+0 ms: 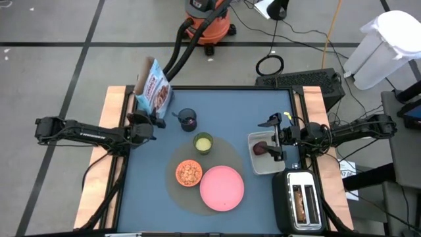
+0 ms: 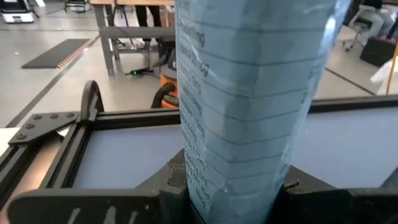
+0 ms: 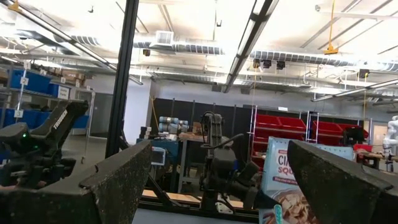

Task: Arrange a breakfast setting
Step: Pour the cereal from the cereal box into the red bowl

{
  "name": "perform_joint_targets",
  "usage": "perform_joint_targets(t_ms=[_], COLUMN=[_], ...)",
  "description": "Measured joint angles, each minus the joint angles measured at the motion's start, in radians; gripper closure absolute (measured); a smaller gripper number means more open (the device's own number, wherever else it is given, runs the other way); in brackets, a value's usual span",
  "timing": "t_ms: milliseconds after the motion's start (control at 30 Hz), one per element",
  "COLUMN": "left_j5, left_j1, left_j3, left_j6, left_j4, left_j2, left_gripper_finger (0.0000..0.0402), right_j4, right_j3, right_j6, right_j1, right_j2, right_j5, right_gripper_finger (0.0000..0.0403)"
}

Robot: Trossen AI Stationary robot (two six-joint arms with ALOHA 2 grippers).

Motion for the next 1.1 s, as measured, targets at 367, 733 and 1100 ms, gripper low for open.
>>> perform_joint_targets(t_ms=[367, 733, 1100], left_j5=[0.094, 0.100, 0.104], left_j1=[0.000, 0.000, 0.000], left_j3=[0.001, 0.001, 0.001], left_j6=[0.084, 0.082, 0.081], left_j4=[-0.014, -0.016, -0.017], left_j2=[0.000, 0.000, 0.000], left_gripper_finger=[0.0300, 0.0300, 0.0296], right_j4=[0.000, 0.000, 0.000], right_j3=[0.000, 0.000, 0.000], right_j6=[-0.002, -0.002, -0.001], right_j1=[0.000, 0.000, 0.000], right_j2=[0.000, 0.000, 0.000], right_j5=[0.000, 0.000, 0.000], right_gripper_finger=[0.0034, 0.0034, 0.0034])
